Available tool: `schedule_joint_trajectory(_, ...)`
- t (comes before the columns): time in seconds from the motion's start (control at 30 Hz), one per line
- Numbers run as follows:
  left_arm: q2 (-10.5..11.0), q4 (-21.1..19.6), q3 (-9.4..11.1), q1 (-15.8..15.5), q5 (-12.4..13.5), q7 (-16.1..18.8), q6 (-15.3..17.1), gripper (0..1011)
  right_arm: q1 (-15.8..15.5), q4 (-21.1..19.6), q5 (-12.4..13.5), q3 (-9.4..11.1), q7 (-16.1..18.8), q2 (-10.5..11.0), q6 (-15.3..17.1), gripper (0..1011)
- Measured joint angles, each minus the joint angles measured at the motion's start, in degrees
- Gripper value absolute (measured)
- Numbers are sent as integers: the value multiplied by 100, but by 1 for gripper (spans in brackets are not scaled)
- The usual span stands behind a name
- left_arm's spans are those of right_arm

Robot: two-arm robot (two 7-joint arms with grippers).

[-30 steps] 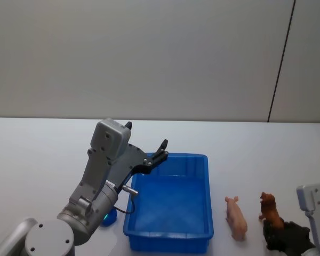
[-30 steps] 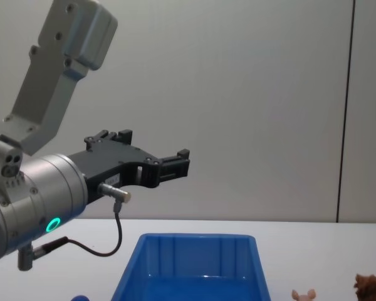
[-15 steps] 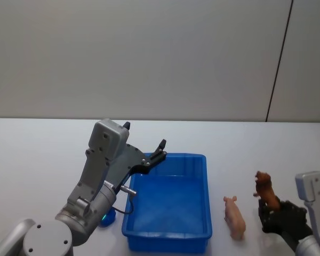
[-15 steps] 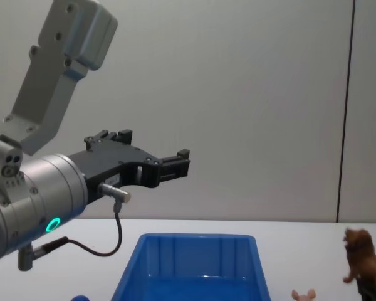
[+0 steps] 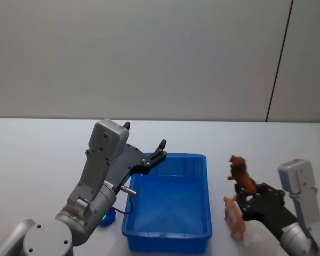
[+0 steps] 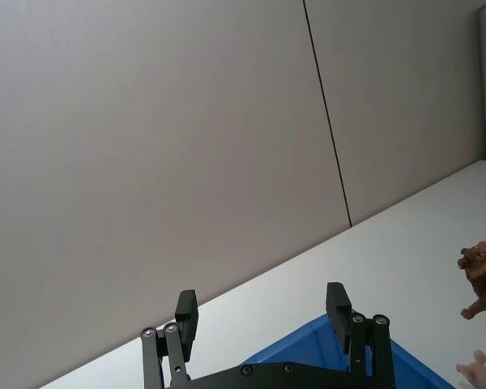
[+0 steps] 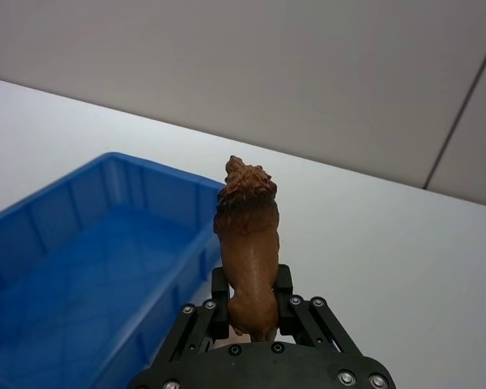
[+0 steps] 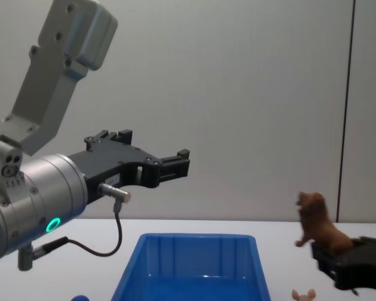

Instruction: Pick up the two dolls from the table and place them into the box.

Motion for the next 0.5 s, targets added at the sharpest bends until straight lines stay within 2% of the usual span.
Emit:
schedule_joint_trajectory(0.3, 0, 0, 0, 0, 0, 0, 0, 1001, 255, 207, -189, -124, 644, -157, -213, 305)
schedule_joint_trajectory(0.5, 0, 0, 0, 0, 0, 0, 0, 1001, 499, 490, -332, -242, 1078, -328, -331, 304)
